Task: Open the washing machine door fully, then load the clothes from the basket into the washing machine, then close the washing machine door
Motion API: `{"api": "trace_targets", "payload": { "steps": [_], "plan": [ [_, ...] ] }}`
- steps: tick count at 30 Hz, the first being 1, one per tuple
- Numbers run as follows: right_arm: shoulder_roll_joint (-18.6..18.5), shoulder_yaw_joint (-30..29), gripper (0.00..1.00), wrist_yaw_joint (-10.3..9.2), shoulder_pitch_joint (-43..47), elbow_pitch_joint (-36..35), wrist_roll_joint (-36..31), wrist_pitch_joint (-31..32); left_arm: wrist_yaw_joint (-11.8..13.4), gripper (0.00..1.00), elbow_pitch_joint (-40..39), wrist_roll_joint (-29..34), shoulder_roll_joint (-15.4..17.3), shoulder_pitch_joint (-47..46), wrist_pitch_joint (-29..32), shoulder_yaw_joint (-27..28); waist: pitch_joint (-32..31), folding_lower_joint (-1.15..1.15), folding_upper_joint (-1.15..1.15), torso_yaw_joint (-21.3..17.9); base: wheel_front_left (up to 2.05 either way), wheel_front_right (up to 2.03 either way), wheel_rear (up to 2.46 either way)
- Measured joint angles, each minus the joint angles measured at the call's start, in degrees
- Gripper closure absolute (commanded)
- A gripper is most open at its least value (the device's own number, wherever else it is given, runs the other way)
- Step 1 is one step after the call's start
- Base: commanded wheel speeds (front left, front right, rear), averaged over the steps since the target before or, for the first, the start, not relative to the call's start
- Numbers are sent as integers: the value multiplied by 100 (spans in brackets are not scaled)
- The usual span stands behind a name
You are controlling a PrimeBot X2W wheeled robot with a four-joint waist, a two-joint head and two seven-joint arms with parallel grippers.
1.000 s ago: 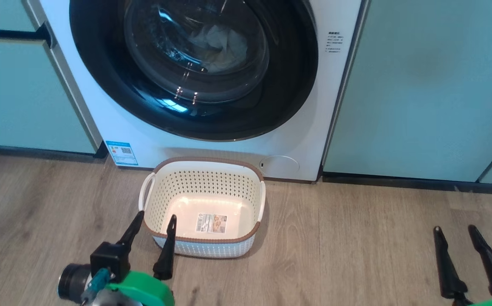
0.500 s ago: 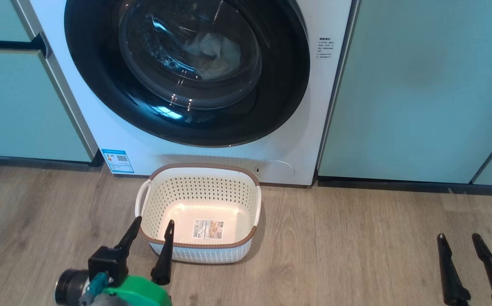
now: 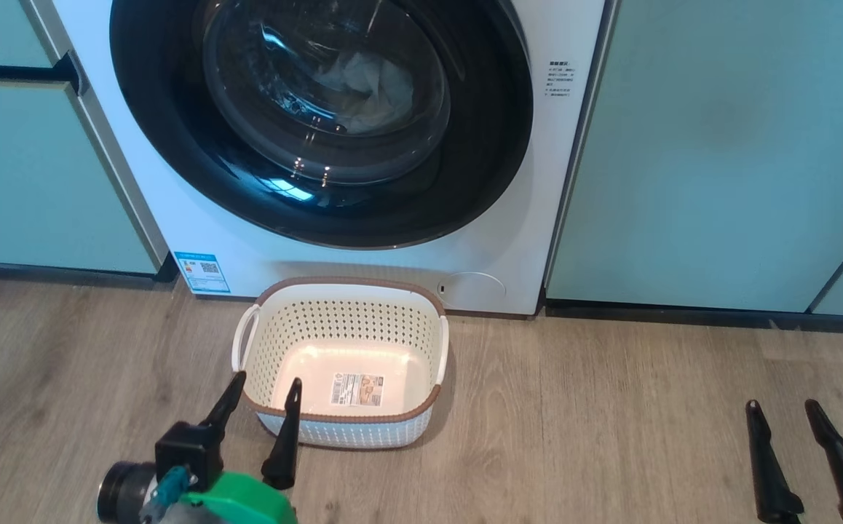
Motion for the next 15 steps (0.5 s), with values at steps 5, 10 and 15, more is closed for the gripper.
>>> {"api": "trace_targets", "payload": {
  "steps": [5, 10, 15],
  "plan": [
    [0, 21, 0, 0, -2, 0, 4, 0, 0, 0, 26, -58, 8, -2, -4, -32, 15, 0, 0, 5, 0, 0, 0],
    [2, 56, 100, 1, -2, 51, 4, 16, 118, 100, 90, -7, 3, -3, -3, -83, 36, 0, 0, 9, 0, 0, 0],
    [42, 113, 100, 1, 101, 378, 131, 21, 98, 100, 393, -142, -76, 181, 3, -137, 44, 0, 0, 22, 0, 0, 0]
  ]
}}
